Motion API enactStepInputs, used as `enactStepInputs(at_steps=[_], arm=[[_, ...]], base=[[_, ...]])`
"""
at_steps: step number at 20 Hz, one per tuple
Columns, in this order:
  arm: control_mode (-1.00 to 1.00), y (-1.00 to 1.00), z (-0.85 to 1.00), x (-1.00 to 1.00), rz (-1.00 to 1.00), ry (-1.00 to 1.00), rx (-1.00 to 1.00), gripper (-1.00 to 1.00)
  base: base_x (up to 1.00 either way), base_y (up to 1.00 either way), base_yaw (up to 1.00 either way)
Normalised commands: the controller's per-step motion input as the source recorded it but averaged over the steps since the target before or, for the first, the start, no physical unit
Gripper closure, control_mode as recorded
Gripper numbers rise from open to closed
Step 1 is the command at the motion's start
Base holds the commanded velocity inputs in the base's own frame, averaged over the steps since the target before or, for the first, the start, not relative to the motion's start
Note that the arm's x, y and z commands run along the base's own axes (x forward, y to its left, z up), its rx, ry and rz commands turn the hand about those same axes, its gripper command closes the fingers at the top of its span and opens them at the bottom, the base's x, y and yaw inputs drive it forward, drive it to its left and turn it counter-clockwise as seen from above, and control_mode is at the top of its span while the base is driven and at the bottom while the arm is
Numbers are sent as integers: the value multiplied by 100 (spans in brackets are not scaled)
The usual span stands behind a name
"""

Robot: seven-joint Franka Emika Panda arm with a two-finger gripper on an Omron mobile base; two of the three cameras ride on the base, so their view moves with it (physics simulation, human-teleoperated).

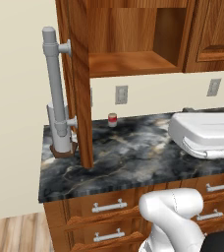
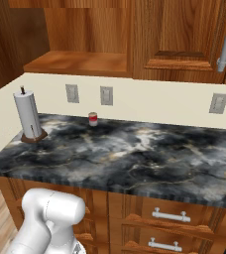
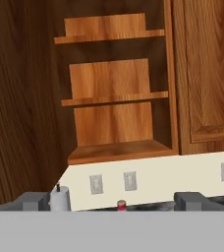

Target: Close all open cabinet doors.

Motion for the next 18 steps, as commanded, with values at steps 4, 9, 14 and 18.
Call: enactStepInputs(at_steps=[4, 9, 14, 18], arm=[[-100, 26, 0, 0, 0, 0, 0, -100], [-100, 33, 0, 0, 0, 0, 0, -100], [-100, 42, 0, 1, 0, 0, 0, -100], [-100, 36, 0, 0, -5, 0, 0, -100]], base=[[0, 0, 0], [0, 0, 0], [0, 0, 0], [0, 0, 0]])
